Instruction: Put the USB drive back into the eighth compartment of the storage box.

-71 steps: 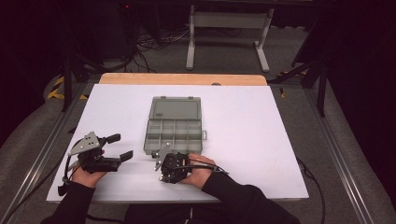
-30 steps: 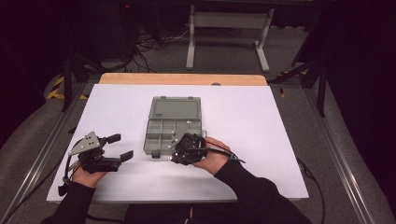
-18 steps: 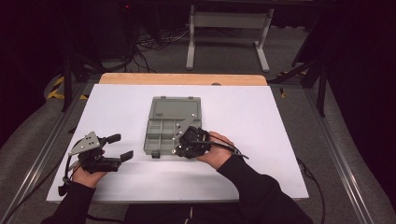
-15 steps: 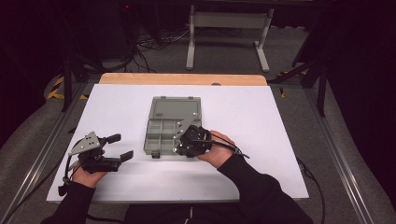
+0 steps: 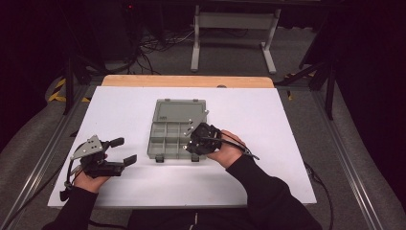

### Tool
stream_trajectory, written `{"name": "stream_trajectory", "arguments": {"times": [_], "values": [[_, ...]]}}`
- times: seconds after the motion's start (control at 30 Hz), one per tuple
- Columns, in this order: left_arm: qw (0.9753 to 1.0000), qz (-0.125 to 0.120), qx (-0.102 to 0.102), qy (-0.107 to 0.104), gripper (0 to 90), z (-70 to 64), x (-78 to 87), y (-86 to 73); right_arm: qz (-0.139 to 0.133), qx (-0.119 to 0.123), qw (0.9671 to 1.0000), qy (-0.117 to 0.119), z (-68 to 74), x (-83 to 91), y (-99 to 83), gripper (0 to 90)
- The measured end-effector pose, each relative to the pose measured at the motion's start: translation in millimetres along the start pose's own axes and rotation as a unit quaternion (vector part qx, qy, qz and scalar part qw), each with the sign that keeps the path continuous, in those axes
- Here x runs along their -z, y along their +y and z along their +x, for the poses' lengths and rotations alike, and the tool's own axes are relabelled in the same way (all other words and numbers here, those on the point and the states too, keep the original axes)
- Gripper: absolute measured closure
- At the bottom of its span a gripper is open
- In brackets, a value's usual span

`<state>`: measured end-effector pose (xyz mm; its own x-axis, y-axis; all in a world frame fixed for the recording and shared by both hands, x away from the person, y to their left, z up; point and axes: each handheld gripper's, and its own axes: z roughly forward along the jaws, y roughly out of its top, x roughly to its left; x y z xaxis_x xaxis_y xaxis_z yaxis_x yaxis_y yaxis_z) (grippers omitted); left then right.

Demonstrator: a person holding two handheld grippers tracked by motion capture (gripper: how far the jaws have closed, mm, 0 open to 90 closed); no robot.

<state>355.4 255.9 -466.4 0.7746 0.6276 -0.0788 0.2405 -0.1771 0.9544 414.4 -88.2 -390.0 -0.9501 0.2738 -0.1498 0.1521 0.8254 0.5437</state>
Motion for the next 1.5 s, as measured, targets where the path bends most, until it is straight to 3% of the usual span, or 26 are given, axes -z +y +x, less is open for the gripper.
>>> {"name": "stream_trajectory", "arguments": {"times": [0.53,1.07,1.5], "values": [[1.0000,0.000,-0.002,0.000,13.2,0.0,0.0,0.0,0.020,-0.036,0.9989,-0.024,-17.8,-6.0,-12.3,79.1],[1.0000,0.001,0.001,0.001,13.2,-0.1,-0.2,-0.2,0.044,-0.071,0.9957,-0.040,-30.0,-14.6,-21.1,79.1],[1.0000,0.001,0.001,0.001,13.2,-0.1,-0.2,-0.2,0.060,-0.079,0.9943,-0.040,-34.6,-22.8,-23.9,79.1]]}}
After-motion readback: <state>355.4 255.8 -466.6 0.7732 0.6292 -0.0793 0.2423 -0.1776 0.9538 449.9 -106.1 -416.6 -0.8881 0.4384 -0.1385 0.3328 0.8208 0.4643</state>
